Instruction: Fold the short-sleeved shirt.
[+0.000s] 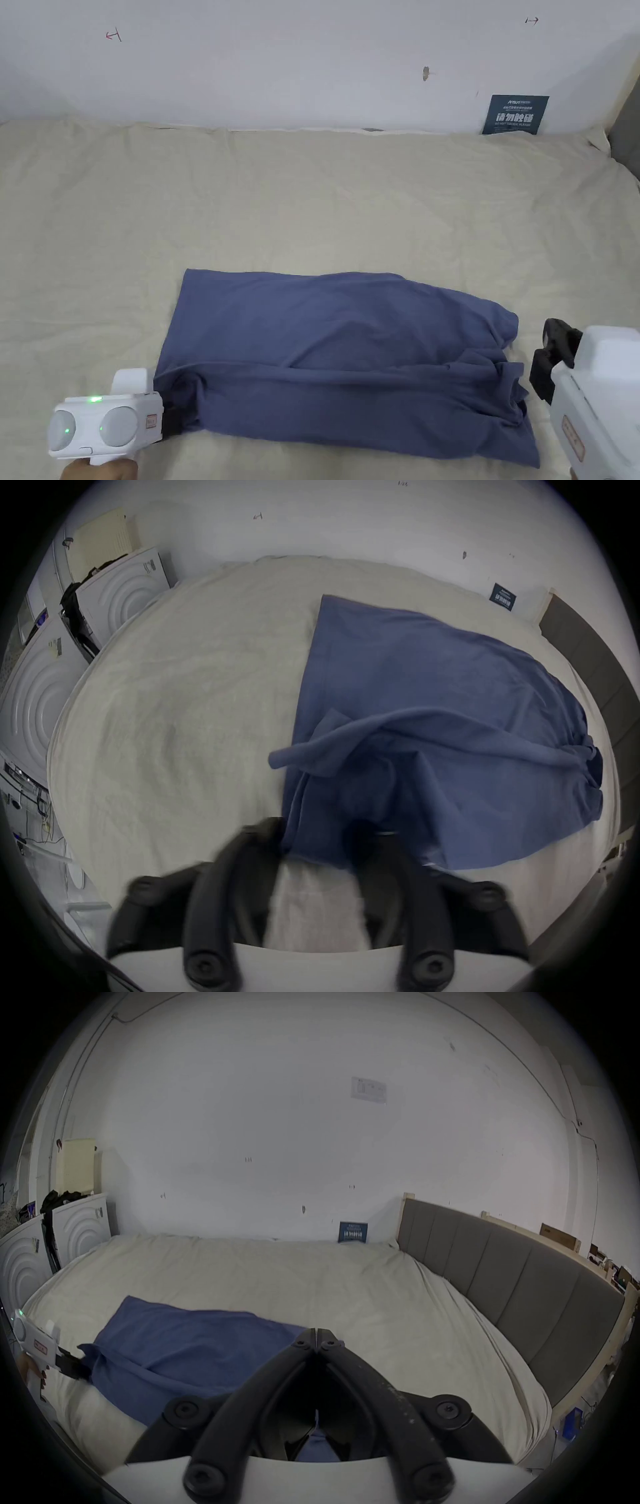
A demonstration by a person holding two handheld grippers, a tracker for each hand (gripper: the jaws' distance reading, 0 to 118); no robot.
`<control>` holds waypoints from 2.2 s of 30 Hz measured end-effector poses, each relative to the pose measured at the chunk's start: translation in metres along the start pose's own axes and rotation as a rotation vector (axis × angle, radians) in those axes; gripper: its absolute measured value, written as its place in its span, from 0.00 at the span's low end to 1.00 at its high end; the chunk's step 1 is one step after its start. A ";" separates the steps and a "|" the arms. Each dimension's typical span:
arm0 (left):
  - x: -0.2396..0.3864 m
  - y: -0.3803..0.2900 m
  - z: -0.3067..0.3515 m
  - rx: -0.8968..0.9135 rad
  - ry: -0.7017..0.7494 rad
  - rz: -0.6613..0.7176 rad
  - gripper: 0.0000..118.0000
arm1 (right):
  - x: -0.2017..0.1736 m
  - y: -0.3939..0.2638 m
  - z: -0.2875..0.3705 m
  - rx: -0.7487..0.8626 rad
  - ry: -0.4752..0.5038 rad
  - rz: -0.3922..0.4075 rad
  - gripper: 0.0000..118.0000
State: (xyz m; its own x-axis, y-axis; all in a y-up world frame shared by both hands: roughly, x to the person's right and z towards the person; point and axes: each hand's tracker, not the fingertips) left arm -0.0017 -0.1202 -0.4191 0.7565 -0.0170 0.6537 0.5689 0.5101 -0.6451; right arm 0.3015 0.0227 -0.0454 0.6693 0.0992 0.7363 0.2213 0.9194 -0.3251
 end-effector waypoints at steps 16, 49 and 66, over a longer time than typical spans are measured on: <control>-0.004 0.015 0.050 0.126 -0.081 -0.021 0.07 | 0.026 -0.145 -0.113 -0.641 0.042 -0.189 0.47; -0.005 -0.075 0.085 0.016 0.020 0.022 0.87 | 0.033 -0.131 0.005 -0.527 0.026 -0.174 0.65; 0.082 -0.012 0.252 0.945 -0.060 0.014 0.68 | 0.000 0.035 0.102 0.262 0.013 -0.047 0.77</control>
State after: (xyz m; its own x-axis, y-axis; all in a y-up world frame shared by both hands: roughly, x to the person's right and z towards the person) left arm -0.0277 0.0892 -0.2585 0.7284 0.0250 0.6847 0.0437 0.9956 -0.0829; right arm 0.2368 0.0936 0.0041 0.6722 0.0511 0.7386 0.0623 0.9902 -0.1252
